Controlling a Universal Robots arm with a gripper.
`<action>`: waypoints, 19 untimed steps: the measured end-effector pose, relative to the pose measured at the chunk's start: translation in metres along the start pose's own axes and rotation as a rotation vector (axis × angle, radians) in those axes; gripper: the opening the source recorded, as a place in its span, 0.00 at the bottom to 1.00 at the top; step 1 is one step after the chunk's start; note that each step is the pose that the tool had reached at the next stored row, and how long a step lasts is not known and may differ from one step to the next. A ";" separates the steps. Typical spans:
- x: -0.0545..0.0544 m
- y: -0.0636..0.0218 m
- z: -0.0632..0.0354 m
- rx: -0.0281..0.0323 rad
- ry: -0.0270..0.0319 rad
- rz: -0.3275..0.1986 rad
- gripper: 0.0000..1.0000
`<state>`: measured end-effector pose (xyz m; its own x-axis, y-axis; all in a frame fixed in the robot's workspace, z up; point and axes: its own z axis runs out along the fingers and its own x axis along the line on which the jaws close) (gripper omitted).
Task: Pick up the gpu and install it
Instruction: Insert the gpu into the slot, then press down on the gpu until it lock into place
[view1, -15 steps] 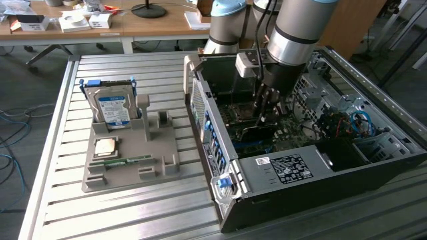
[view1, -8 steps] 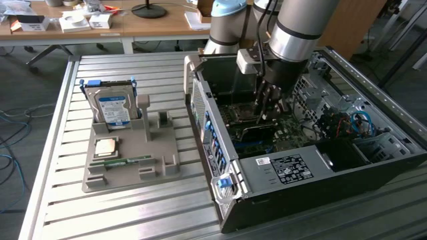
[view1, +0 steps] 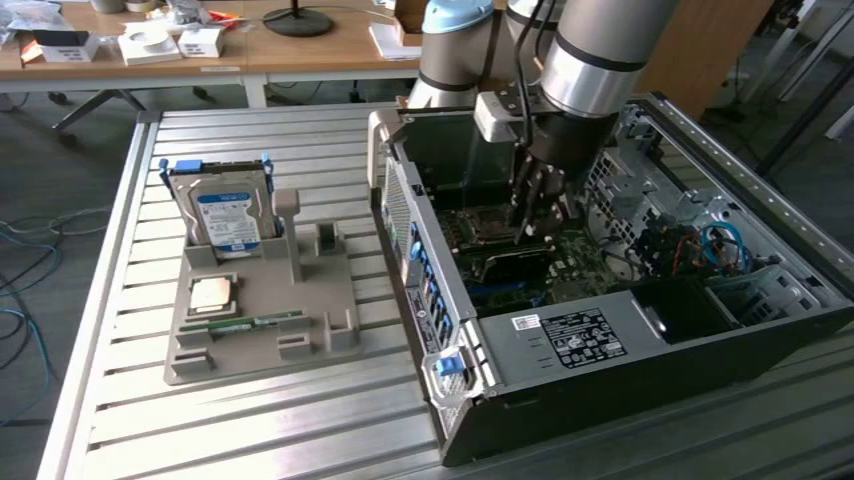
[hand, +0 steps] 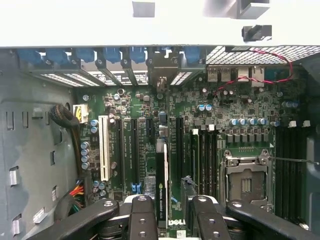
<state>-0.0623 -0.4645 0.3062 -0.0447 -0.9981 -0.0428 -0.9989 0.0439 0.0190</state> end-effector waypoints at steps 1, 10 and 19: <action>0.000 0.0000 -0.0008 0.0000 0.0000 0.000 0.34; 0.000 0.0001 -0.0059 0.0001 -0.0002 0.000 0.34; 0.000 0.0002 -0.0109 0.0001 -0.0001 0.000 0.34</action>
<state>-0.0623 -0.4645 0.3172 -0.0448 -0.9981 -0.0429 -0.9989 0.0440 0.0190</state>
